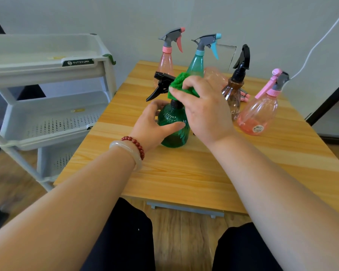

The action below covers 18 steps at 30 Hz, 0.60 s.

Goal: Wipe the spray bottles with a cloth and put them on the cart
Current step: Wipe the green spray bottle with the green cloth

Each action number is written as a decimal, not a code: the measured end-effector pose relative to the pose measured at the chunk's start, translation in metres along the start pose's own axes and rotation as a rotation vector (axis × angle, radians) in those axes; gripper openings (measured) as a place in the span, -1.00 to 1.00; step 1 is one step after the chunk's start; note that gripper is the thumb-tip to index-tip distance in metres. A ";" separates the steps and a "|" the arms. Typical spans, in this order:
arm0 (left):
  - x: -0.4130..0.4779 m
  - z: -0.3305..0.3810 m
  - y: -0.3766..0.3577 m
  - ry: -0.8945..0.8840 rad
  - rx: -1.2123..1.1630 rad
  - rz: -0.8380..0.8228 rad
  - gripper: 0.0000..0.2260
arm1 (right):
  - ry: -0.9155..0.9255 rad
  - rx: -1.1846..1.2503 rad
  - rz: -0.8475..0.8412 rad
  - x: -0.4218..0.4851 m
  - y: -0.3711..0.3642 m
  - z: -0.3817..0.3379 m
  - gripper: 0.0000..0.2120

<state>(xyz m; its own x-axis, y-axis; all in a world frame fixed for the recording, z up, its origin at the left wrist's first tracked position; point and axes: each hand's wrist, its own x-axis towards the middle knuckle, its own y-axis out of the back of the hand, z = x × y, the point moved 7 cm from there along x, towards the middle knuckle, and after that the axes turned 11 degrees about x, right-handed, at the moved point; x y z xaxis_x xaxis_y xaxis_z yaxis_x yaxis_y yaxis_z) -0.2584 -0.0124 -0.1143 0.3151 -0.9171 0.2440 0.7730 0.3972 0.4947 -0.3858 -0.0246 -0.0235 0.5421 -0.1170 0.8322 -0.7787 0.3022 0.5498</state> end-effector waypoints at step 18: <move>-0.003 0.001 0.000 0.006 -0.003 -0.003 -0.51 | -0.228 0.245 -0.151 -0.037 -0.005 0.011 -0.71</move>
<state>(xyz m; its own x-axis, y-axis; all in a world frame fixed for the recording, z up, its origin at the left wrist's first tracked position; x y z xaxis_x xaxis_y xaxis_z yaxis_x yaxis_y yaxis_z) -0.2599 -0.0100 -0.1146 0.3160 -0.9186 0.2375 0.7755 0.3943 0.4932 -0.4057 -0.0320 -0.0561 0.5940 -0.3595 0.7197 -0.7626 0.0332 0.6460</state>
